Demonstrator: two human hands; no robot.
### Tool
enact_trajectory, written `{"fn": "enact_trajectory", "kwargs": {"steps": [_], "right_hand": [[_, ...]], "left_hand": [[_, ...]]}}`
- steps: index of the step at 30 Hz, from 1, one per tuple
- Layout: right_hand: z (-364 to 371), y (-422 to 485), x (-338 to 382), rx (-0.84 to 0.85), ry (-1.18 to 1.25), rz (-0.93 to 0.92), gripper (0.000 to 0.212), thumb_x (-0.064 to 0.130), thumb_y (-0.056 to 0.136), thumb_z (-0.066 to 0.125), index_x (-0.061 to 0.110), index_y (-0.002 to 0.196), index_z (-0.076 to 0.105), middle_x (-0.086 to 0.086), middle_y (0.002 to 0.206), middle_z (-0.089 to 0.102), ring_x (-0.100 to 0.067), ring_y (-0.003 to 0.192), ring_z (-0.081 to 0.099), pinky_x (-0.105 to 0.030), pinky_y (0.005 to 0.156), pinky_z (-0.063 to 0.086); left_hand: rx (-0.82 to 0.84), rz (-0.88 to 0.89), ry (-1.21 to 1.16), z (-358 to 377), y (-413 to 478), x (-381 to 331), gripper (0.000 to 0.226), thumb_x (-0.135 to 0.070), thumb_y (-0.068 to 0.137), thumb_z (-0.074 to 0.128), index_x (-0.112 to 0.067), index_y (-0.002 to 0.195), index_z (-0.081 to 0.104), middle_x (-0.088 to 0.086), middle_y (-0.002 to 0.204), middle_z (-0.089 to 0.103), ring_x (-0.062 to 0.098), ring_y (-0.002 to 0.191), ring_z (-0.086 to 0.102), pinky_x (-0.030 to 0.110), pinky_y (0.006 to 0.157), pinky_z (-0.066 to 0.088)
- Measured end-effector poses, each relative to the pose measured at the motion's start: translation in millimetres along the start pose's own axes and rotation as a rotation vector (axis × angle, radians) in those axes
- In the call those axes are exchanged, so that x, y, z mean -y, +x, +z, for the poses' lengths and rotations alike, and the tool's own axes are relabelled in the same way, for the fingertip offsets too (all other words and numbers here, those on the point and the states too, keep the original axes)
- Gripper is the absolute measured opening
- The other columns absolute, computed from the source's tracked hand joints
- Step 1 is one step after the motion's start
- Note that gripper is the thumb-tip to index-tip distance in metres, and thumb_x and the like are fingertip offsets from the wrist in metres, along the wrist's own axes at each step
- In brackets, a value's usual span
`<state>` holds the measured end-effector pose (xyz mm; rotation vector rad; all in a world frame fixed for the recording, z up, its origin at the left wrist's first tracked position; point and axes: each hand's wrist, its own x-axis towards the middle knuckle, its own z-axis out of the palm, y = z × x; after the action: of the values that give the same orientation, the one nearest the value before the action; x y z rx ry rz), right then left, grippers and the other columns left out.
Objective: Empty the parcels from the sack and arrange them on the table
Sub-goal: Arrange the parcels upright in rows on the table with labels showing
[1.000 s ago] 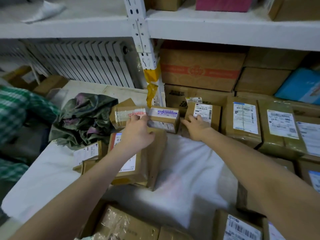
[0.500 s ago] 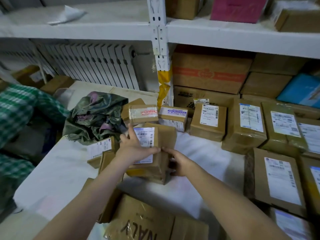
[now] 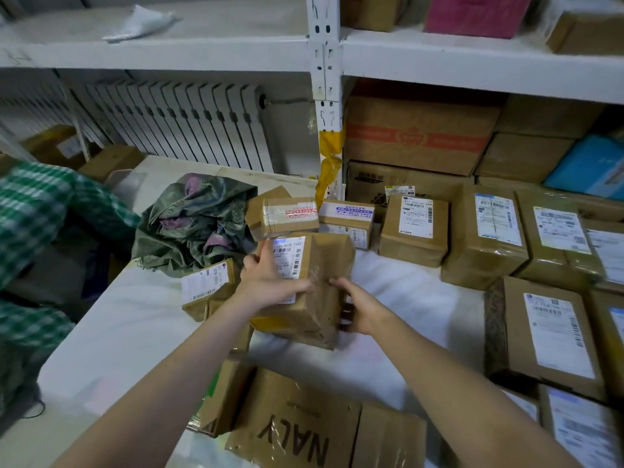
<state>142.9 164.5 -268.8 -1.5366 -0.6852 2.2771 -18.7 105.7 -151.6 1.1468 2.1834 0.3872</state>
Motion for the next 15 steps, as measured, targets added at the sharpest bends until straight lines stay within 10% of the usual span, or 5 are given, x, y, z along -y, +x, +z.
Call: {"fn": "enact_trajectory", "kwargs": {"steps": [6, 15], "right_hand": [[-14, -21, 19, -0.27, -0.136, -0.286, 0.065, 0.046, 0.075, 0.074, 0.015, 0.123, 0.042, -0.004, 0.109, 0.059, -0.019, 0.092, 0.058, -0.034, 0.073, 0.05], [-94, -99, 59, -0.509, -0.353, -0.51, 0.081, 0.048, 0.08, 0.068, 0.018, 0.147, 0.033, -0.009, 0.141, 0.05, -0.029, 0.123, 0.051, -0.043, 0.1, 0.044]], "left_hand": [[0.019, -0.044, -0.145, -10, 8, -4, 0.114, -0.056, 0.054, 0.077, -0.032, 0.149, 0.018, 0.011, 0.141, 0.027, 0.035, 0.135, 0.026, 0.046, 0.108, 0.031], [0.036, -0.136, 0.057, 22, 11, -10, 0.115, -0.07, 0.054, 0.068, -0.019, 0.147, 0.023, 0.016, 0.147, 0.034, 0.037, 0.133, 0.035, 0.042, 0.108, 0.034]]}}
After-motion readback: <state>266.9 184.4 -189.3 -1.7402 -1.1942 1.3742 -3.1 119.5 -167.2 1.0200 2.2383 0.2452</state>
